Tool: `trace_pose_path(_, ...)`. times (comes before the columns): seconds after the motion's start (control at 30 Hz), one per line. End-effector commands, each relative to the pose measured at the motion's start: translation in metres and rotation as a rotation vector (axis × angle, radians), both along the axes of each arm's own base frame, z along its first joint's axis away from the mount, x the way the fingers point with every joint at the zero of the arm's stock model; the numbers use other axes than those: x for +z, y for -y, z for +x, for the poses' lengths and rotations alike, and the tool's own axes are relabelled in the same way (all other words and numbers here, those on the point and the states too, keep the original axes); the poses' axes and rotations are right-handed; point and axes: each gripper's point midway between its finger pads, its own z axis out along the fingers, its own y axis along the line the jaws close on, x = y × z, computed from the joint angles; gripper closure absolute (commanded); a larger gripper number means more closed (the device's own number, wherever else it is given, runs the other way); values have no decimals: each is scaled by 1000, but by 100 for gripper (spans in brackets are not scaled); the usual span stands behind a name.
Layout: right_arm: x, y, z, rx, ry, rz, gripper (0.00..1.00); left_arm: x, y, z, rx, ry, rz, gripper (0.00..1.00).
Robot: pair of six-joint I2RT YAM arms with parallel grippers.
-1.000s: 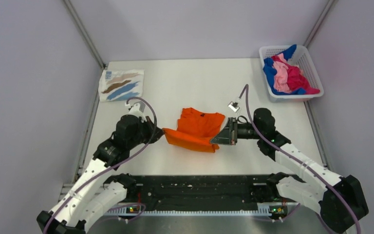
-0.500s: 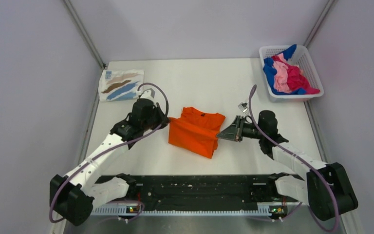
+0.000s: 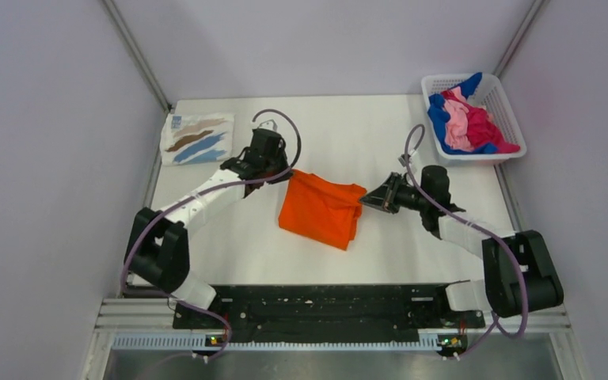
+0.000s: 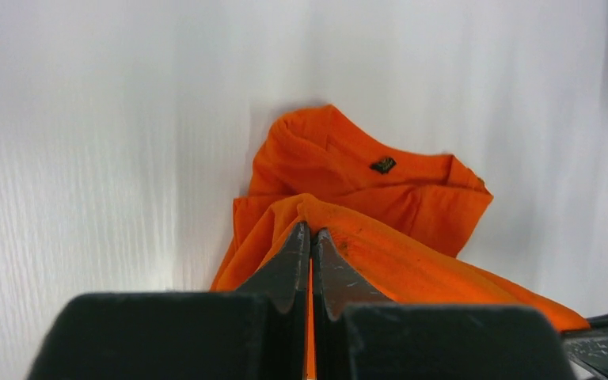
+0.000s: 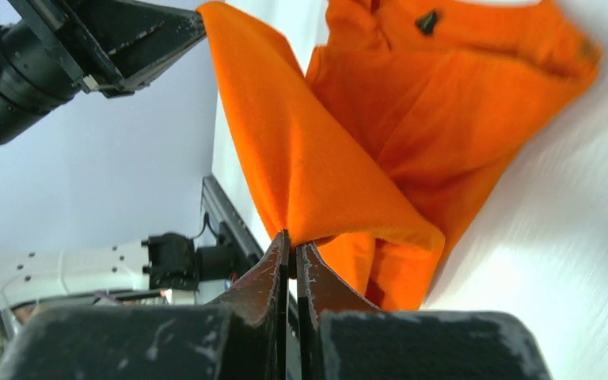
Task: Fold and stack the t-shirts
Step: Fold the long partially folded tshirt into a neat square, then smooth out wrinkles on the folded tshirt
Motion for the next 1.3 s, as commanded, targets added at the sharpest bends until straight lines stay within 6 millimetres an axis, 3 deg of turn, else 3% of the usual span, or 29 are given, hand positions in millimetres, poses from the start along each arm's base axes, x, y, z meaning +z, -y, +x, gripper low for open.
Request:
trace_pose_path(0.0, 14, 3, 41, -42, 99, -30, 100, 25, -4, 47, 68, 108, 36, 100)
trace_pose_path(0.47, -18, 13, 98, -110, 31, -47, 100, -21, 8, 98, 62, 25, 86, 100)
trace_pose_path(0.57, -22, 19, 111, -135, 25, -47, 91, -27, 11, 107, 63, 8, 78, 100)
trace_pose_path(0.6, -22, 21, 116, -146, 30, -48, 89, -29, 12, 111, 66, -6, 78, 92)
trace_pose_path(0.7, -14, 24, 129, -168, 55, -71, 66, -16, 19, 117, 32, -8, 62, 40)
trace_pose_path(0.73, -11, 27, 132, -181, 63, -89, 57, -7, 23, 118, 13, 4, 49, 28)
trace_pose_path(0.77, -8, 31, 135, -205, 72, -116, 51, 1, 27, 117, -8, 17, 34, 23)
trace_pose_path(0.9, 7, 47, 130, -291, 102, -215, 25, 20, 40, 101, -100, 41, -35, 16)
trace_pose_path(0.97, 14, 46, 120, -291, 125, -256, 3, 20, 47, 88, -160, 40, -77, 14)
trace_pose_path(1.1, 23, 22, 95, -225, 169, -274, 1, 10, 68, 64, -288, 0, -181, 12)
trace_pose_path(1.27, 36, -29, 78, -74, 232, -207, 1, -5, 81, 67, -320, -33, -201, 11)
